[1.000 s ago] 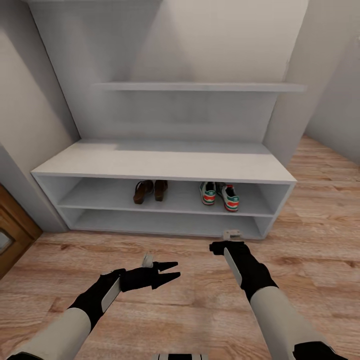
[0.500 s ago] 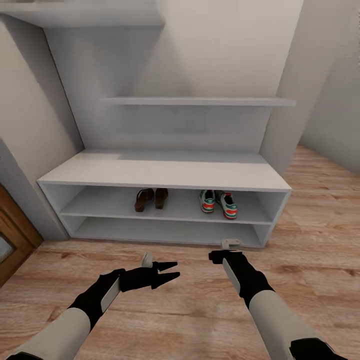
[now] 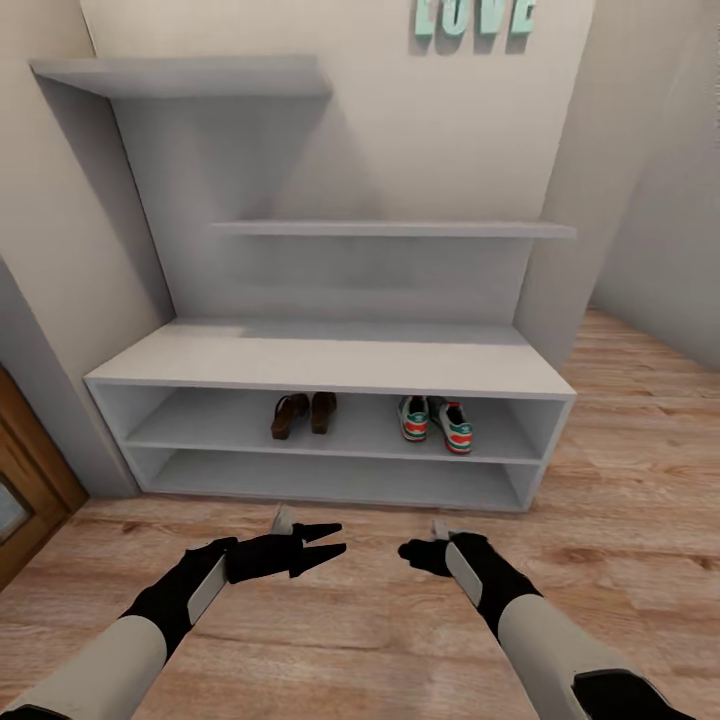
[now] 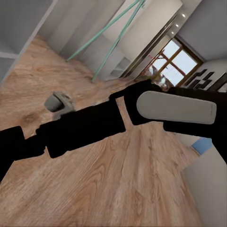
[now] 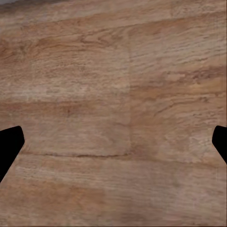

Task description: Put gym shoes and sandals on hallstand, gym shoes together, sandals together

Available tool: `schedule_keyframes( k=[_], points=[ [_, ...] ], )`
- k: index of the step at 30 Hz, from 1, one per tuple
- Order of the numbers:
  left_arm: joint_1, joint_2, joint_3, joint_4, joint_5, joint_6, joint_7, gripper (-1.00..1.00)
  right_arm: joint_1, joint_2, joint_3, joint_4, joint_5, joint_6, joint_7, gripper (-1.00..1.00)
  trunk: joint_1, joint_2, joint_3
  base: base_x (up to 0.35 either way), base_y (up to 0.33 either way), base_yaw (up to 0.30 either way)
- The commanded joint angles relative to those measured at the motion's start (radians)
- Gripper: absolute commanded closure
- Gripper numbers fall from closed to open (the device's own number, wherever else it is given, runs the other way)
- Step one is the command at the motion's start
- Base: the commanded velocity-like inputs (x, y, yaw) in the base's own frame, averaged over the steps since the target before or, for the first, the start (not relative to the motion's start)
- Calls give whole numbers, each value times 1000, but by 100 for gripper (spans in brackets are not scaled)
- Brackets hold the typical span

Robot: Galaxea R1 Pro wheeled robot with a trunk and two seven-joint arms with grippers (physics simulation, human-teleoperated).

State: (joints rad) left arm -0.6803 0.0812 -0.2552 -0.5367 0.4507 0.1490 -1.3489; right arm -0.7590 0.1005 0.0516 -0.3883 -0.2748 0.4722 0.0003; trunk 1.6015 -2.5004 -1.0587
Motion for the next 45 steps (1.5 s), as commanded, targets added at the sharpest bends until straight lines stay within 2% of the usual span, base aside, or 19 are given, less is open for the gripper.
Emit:
schedule_keyframes(
  k=[1, 4, 7, 8, 10, 13, 16, 23, 37, 45],
  points=[
    [-1, 2, -7, 0, 9, 11, -1, -100, 0, -1, 5, 33, -7, 4, 83, -100, -1, 0, 3, 0, 0, 0],
    [-1, 2, -7, 0, 9, 11, -2, -100, 1, -4, 4, 102, -15, 3, 187, -100, -5, 7, 14, 0, 0, 0],
    [-1, 5, -6, 0, 9, 11, -2, -100, 1, -6, 4, 161, -19, 3, 253, -100, -17, 28, 23, 0, 0, 0],
    [-1, 7, -6, 0, 9, 11, -2, -100, 2, -7, 4, 188, -19, 3, 293, -100, -21, 35, 27, 0, 0, 0],
    [-1, 10, -6, 0, 9, 11, -2, -100, 4, -7, 4, 254, -21, -7, 431, -100, -28, 49, 33, 0, 0, 0],
    [-1, 10, -6, 0, 9, 11, -2, -100, 5, -7, 4, 303, -21, -48, 521, -100, -40, 70, 42, 0, 0, 0],
    [-1, 11, -6, 0, 9, 11, -3, -100, 14, -7, 4, 330, -21, -104, 563, -100, -51, 91, 52, 0, 0, 0],
    [-1, 11, -7, 0, 9, 11, -3, -100, 71, -1, 8, 350, -12, -158, 584, -100, -78, 140, 74, 0, 0, 0],
    [-1, 9, -8, 0, 9, 11, -3, -100, 79, -8, 5, 352, -12, -164, 583, -100, -132, 238, 117, 0, 0, 0],
    [-1, 9, -9, -1, 9, 11, -3, -100, 80, -8, 6, 353, -11, -164, 583, -100, -132, 238, 117, 0, 0, 0]
  ],
)
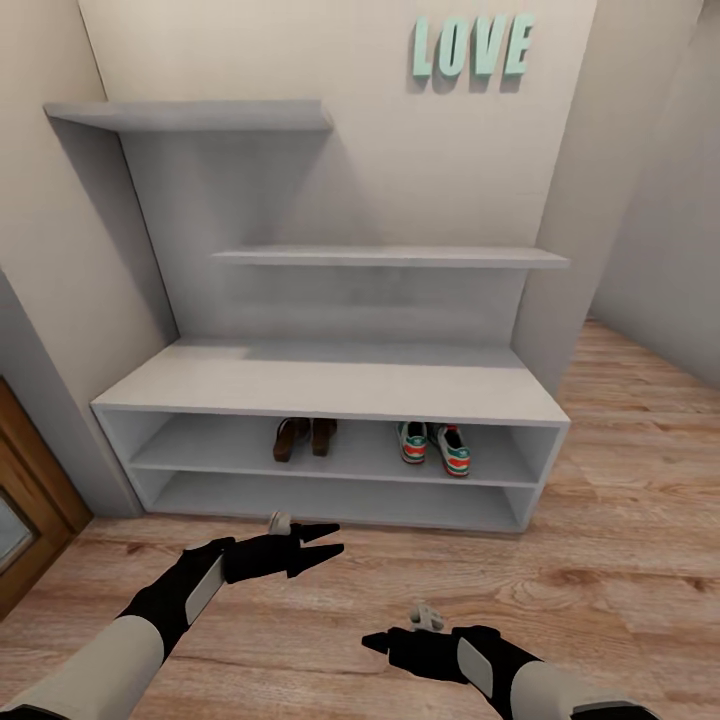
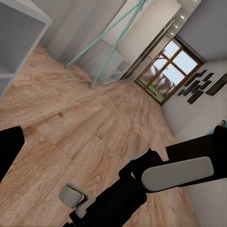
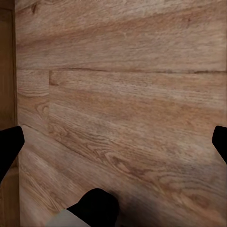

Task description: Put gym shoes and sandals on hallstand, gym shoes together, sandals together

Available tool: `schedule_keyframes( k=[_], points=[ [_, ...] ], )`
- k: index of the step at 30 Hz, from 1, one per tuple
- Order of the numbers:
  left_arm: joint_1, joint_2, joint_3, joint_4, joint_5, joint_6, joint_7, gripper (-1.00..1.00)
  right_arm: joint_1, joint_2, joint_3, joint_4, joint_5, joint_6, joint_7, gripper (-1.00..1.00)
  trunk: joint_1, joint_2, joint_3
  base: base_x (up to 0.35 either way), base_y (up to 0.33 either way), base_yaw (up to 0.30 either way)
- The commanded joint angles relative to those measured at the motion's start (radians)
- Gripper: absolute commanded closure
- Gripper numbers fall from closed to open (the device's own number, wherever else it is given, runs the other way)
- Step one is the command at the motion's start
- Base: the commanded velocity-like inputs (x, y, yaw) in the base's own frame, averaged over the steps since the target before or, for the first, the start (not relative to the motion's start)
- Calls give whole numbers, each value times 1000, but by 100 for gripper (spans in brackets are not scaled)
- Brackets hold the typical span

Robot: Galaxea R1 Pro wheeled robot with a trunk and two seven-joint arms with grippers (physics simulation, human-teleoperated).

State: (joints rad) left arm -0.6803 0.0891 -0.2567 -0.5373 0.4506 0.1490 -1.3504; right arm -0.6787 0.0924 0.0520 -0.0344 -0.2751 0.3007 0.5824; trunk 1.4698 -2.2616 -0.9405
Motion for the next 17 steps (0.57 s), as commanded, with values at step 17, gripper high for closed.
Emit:
schedule_keyframes(
  k=[17],
  points=[
    [-1, -1, -9, 0, 11, 11, -1, -100, 0, 0, 6, -1, -10, 8, 1, -100, 0, 0, -1, 0, 0, 0]
  ],
)
